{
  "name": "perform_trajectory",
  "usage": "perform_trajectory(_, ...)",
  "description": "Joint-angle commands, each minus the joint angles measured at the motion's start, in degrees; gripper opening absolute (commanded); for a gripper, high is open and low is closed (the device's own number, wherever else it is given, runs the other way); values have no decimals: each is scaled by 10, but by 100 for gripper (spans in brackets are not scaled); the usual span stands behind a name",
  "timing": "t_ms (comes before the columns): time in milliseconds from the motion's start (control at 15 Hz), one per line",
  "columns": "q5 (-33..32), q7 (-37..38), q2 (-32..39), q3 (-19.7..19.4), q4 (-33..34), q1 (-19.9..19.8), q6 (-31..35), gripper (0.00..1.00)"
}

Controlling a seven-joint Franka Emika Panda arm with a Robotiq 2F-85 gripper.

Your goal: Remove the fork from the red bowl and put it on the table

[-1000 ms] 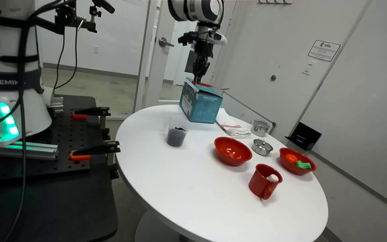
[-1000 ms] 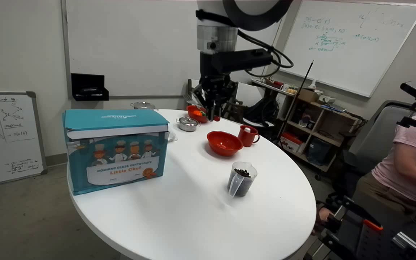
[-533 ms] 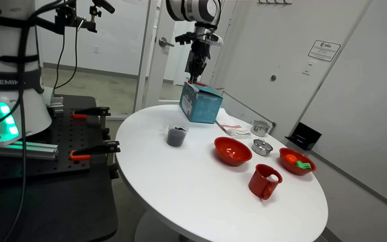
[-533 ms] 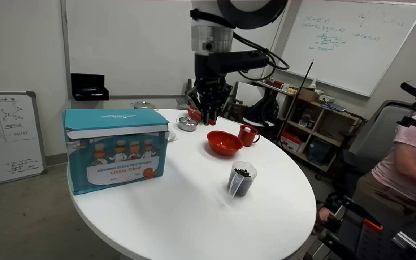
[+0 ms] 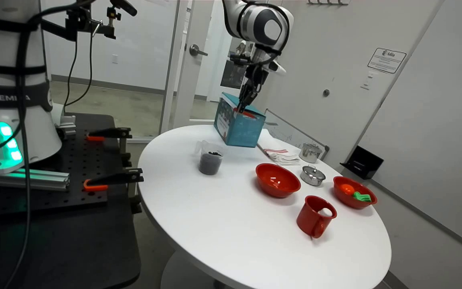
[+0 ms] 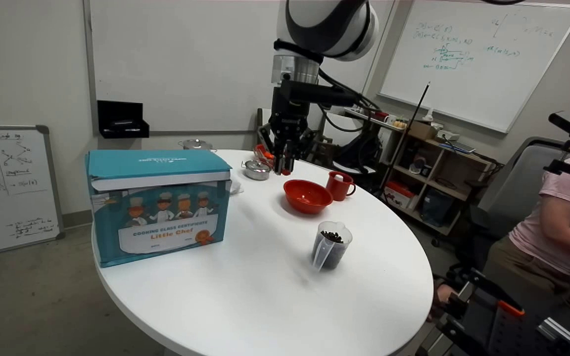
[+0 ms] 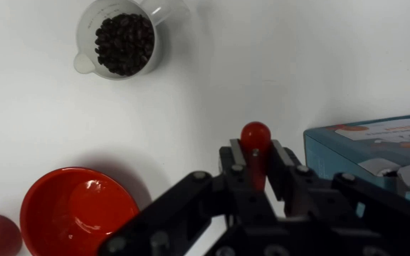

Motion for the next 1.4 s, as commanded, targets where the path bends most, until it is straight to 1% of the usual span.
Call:
perform_trajectory(0, 26, -38, 60, 0, 81, 2, -34, 7)
perform_trajectory(467, 24, -84, 166, -12, 202, -12, -99, 7)
perform_trajectory(733, 17, -90, 212, -25, 255, -17, -136, 7)
perform_trajectory(867, 23, -90, 227, -28, 270, -24, -152, 7)
perform_trajectory(1333, 40, -101, 251, -27, 264, -51, -173, 7)
